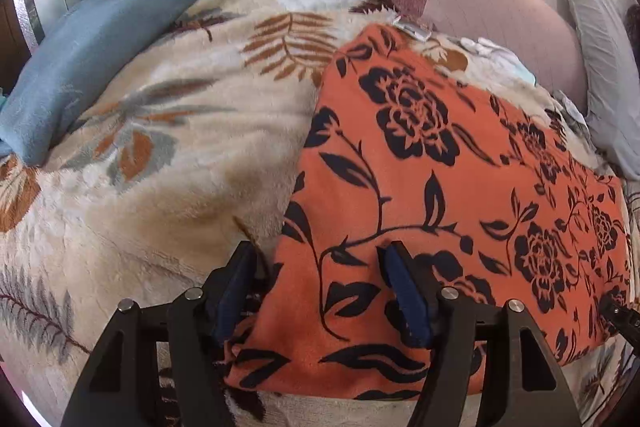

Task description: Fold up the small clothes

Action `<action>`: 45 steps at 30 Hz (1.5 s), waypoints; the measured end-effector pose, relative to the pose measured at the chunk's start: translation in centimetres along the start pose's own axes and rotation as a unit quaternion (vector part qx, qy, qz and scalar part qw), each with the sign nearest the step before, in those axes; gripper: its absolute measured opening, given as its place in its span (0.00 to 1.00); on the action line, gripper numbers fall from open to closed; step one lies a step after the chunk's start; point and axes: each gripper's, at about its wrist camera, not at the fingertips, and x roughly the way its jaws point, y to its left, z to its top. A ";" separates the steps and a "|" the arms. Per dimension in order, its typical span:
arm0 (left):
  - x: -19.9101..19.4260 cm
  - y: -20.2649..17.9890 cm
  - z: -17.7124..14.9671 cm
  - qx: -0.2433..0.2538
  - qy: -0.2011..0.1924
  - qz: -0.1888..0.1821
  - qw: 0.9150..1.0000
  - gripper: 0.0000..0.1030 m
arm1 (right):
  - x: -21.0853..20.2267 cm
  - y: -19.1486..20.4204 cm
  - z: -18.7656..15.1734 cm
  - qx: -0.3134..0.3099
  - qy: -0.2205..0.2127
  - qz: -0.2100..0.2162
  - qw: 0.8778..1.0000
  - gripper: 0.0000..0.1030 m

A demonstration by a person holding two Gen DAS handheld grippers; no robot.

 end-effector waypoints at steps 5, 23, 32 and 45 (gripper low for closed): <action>-2.5 -1.4 0.6 0.028 -0.065 0.008 0.997 0.66 | -2.2 2.4 0.8 -0.053 -0.058 0.036 0.996 0.21; -4.6 3.4 -1.1 -0.082 -0.028 -0.010 0.996 0.75 | -2.0 4.6 1.6 -0.084 -0.046 0.120 0.988 0.21; -5.3 3.5 -6.5 -0.132 0.011 -0.053 0.990 0.81 | -5.2 2.1 1.7 -0.064 -0.072 0.145 0.985 0.21; -1.2 1.6 -4.1 -0.193 0.001 -0.078 0.978 0.18 | -7.1 -2.4 2.1 -0.025 -0.097 0.151 0.983 0.21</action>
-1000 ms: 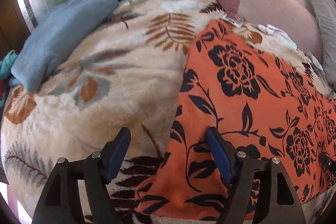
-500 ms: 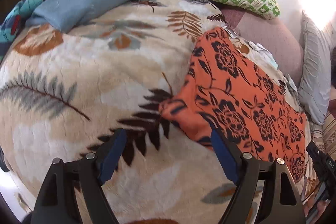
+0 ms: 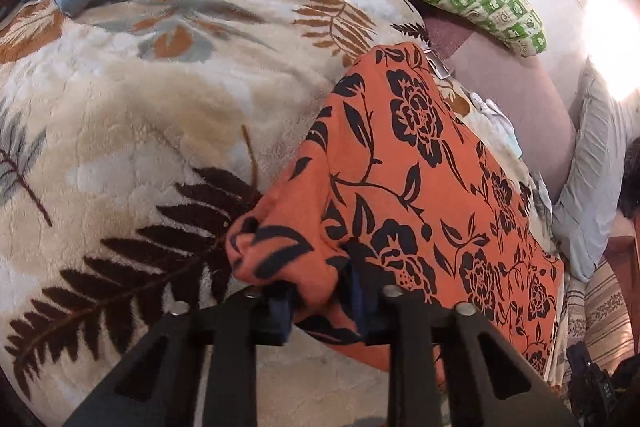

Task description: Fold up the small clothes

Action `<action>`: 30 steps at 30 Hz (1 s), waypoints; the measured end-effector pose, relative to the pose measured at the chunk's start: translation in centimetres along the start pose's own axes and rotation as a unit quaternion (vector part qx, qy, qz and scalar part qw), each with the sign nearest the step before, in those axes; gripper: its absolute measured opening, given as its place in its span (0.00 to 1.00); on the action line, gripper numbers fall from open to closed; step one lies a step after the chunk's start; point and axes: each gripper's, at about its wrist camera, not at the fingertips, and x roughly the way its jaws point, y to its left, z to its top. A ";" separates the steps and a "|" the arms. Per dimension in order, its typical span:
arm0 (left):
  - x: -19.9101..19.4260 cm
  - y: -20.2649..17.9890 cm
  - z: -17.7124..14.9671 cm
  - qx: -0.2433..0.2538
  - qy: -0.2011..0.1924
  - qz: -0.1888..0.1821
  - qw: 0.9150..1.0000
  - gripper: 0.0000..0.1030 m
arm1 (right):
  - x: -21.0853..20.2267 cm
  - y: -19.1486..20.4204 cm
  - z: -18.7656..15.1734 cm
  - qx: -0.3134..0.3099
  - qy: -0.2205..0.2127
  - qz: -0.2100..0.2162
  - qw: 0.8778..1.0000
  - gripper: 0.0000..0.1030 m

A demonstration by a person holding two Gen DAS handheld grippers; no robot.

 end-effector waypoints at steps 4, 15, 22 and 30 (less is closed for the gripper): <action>-2.1 -2.3 -0.4 0.037 -0.037 0.016 0.998 0.10 | -2.3 -2.4 0.7 0.042 -0.035 0.010 0.998 0.21; -10.5 -21.8 -5.0 0.265 -0.119 -0.057 0.955 0.08 | -7.0 -9.7 2.3 0.167 -0.085 0.036 0.982 0.21; -5.5 -34.1 -15.3 0.390 -0.049 -0.118 0.912 0.08 | -9.4 -13.9 2.8 0.211 -0.117 0.029 0.970 0.21; 3.4 -35.3 -21.4 0.412 0.062 -0.108 0.902 0.10 | -9.3 -17.7 3.0 0.256 -0.107 0.018 0.961 0.21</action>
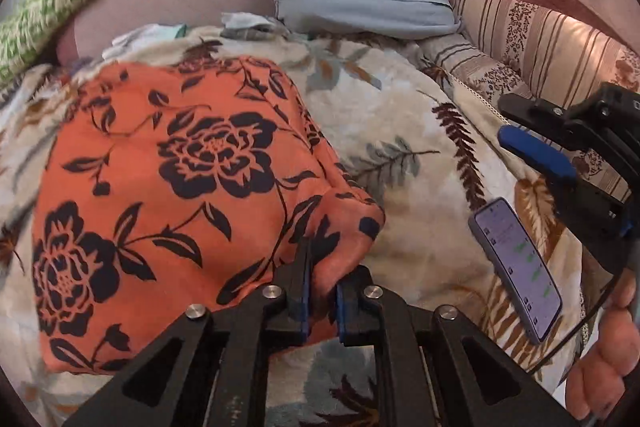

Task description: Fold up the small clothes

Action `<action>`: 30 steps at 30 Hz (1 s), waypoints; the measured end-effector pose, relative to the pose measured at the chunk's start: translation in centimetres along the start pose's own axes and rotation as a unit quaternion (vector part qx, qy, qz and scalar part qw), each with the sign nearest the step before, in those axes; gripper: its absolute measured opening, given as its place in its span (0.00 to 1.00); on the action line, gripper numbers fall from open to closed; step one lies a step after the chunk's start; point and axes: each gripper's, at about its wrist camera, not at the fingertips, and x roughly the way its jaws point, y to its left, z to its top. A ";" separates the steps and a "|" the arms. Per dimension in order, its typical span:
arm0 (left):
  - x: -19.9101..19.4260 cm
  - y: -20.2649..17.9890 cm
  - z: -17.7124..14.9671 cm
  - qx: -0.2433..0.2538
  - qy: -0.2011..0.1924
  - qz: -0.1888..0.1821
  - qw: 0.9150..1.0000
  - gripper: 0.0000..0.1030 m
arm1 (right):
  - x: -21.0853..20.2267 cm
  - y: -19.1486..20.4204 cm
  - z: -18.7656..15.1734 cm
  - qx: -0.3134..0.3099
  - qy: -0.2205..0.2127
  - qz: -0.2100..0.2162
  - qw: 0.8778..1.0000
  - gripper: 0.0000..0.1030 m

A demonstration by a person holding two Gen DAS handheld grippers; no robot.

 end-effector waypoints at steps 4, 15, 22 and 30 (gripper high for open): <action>-3.4 0.1 -0.3 0.016 -0.008 -0.036 0.999 0.40 | 1.5 0.2 -0.4 0.000 0.030 -0.002 1.000 0.21; -10.6 8.5 0.6 0.025 -0.075 0.123 0.989 0.69 | 4.2 5.3 -3.9 -0.084 0.098 0.067 0.989 0.21; -3.8 12.2 -1.9 0.006 0.027 0.164 0.986 0.69 | 9.9 6.0 -8.5 -0.121 0.215 0.003 0.969 0.21; -3.5 12.6 -2.4 0.012 0.039 0.159 0.986 0.74 | 12.1 3.7 -9.2 -0.065 0.251 -0.036 0.965 0.20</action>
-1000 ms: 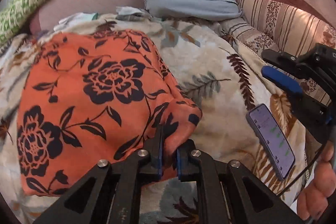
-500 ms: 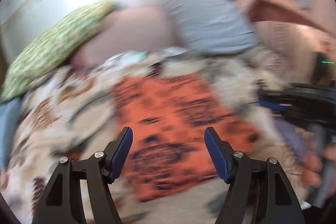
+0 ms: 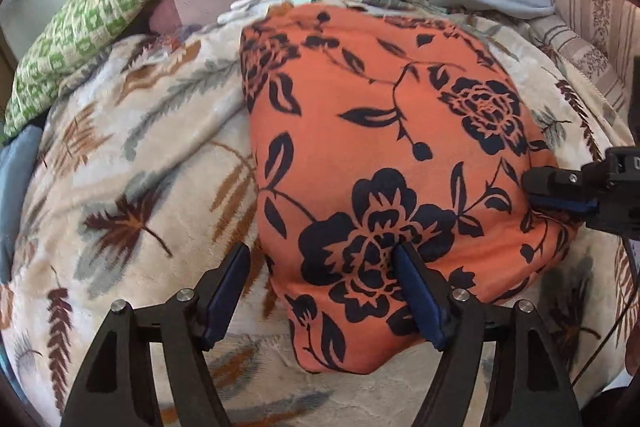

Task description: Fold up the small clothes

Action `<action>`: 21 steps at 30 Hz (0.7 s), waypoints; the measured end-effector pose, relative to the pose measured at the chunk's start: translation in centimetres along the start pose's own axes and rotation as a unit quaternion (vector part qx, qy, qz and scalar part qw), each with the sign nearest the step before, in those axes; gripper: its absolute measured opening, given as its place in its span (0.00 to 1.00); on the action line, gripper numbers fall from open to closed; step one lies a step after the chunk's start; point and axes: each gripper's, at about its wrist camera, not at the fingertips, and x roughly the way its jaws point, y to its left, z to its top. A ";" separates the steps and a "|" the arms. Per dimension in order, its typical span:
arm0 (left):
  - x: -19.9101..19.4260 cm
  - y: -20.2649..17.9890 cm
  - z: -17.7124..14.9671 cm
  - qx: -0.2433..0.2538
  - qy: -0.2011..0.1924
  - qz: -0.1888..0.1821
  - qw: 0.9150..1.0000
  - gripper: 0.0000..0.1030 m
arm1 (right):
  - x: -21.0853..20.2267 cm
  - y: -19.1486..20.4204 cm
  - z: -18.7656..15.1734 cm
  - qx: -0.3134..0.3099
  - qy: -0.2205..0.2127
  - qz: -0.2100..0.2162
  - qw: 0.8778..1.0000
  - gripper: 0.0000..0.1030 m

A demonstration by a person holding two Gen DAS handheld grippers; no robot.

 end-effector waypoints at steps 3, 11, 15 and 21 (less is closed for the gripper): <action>-2.4 0.1 0.8 0.014 -0.048 0.011 0.999 0.74 | -1.5 1.7 0.8 -0.036 -0.044 0.004 0.998 0.20; -2.7 1.3 6.2 0.036 -0.110 0.082 0.990 0.74 | -1.6 5.7 5.2 -0.085 -0.122 0.008 0.989 0.20; -0.1 2.1 9.0 0.043 -0.109 0.111 0.987 0.74 | -0.2 7.2 7.4 -0.090 -0.125 0.003 0.988 0.20; 3.5 2.4 10.9 0.048 -0.092 0.138 0.985 0.74 | 2.8 6.3 9.8 -0.071 -0.101 -0.022 0.992 0.21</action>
